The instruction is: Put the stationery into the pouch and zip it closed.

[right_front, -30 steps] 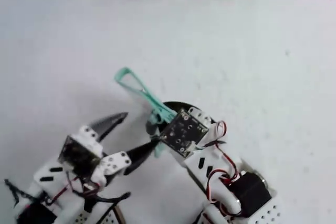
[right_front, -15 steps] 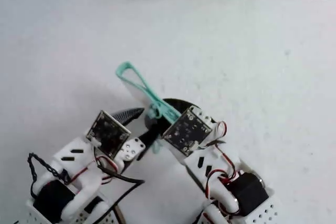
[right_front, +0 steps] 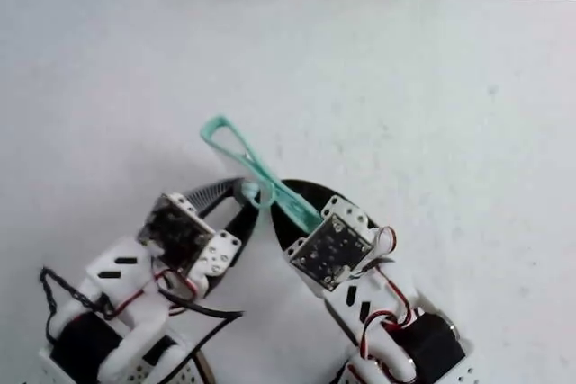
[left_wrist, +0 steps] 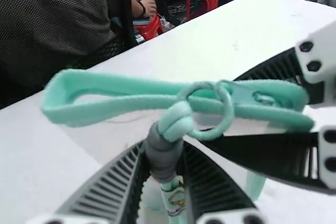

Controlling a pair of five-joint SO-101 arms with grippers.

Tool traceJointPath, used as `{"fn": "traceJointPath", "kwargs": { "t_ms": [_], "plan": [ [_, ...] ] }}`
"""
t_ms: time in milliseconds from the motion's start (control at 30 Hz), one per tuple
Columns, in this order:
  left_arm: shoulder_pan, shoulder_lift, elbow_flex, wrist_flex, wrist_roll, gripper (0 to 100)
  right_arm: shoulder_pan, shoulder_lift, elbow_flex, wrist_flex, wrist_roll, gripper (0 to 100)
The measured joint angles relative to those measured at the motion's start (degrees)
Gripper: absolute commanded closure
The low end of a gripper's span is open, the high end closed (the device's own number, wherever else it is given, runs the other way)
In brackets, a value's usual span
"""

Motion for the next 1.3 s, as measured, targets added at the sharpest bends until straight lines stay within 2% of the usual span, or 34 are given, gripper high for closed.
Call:
{"fn": "traceJointPath", "kwargs": {
  "t_ms": [233,333,600,767,1000,1300],
  "plan": [
    [-14.1,0.8,-5.3,-1.2,0.0,98,0.0,-0.3,0.1,-0.2,-1.3,97.9],
    [-17.6,0.8,-5.3,-1.4,0.0,98,0.0,-0.3,0.1,-0.2,-2.4,97.9],
    [-21.4,1.7,-5.3,-5.3,0.0,98,0.0,-1.5,1.5,-0.2,-2.6,97.9],
    [-25.7,12.2,-5.3,-11.0,0.0,98,-0.7,-9.6,4.7,1.8,-2.6,97.9],
    [-26.7,17.1,-6.7,-14.2,0.0,98,-6.7,-13.1,5.1,4.9,-1.7,97.9],
    [-27.4,17.9,-5.4,-18.8,0.0,98,-7.7,-13.6,2.5,9.1,-1.7,97.9]
  ]
}}
